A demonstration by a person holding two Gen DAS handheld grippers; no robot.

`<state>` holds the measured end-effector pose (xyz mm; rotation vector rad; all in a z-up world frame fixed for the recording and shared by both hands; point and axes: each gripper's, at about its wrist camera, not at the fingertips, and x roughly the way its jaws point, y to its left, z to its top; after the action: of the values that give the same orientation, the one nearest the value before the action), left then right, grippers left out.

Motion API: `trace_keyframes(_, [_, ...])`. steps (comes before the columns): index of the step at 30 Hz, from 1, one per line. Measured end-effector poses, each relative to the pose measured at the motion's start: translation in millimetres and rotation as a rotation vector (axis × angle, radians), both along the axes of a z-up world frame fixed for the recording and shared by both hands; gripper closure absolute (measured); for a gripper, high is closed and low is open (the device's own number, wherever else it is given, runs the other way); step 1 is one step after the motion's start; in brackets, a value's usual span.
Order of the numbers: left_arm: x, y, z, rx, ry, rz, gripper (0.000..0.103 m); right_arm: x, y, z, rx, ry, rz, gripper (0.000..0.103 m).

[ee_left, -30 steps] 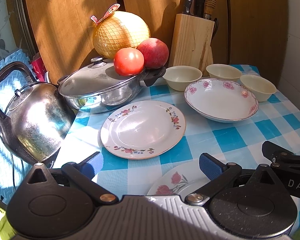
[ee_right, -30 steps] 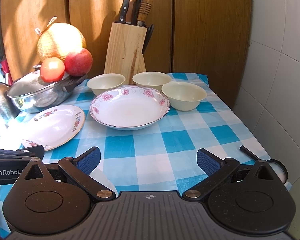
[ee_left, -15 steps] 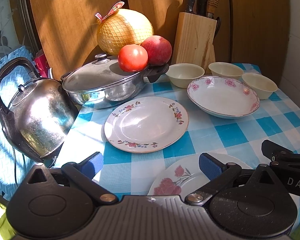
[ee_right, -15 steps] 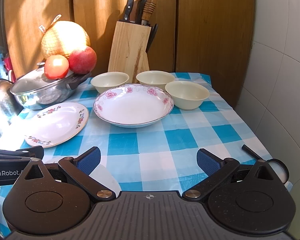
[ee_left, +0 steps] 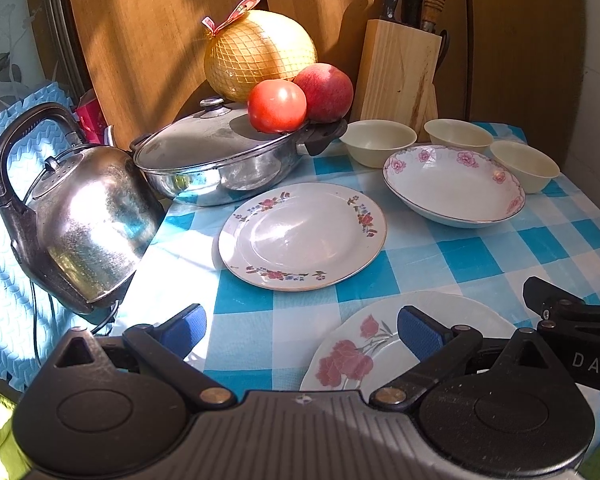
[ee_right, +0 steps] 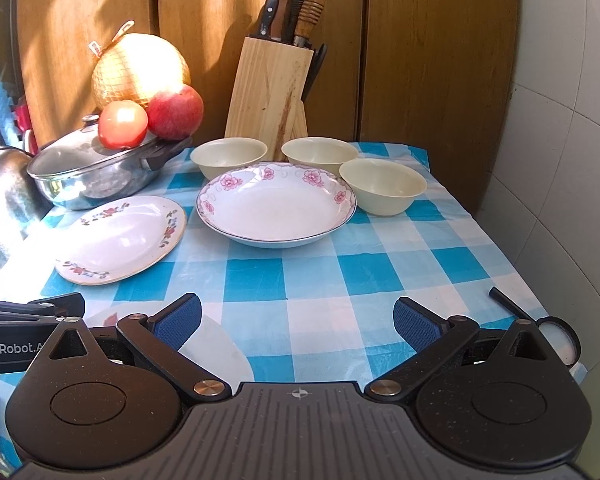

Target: Organize plates and bowls

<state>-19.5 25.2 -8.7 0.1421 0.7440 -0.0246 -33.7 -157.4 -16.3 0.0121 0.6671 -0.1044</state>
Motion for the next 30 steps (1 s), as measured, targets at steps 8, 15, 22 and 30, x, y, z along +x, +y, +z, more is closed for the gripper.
trace_keyframes(8, [-3,4,-1,-0.006,0.009,0.003,0.006,0,3,-1,-0.008,0.004,0.012,0.0])
trace_keyframes(15, [-7,4,-3,-0.012,0.017,-0.016,0.006,0,3,-4,0.004,0.028,0.011,0.0])
trace_keyframes(22, [-10,8,-12,-0.011,0.058,-0.029,0.005,-1,5,-7,0.011,0.056,0.022,0.0])
trace_keyframes(30, [-11,15,-24,0.01,0.095,-0.023,0.005,-6,1,-19,0.054,0.115,0.042,0.004])
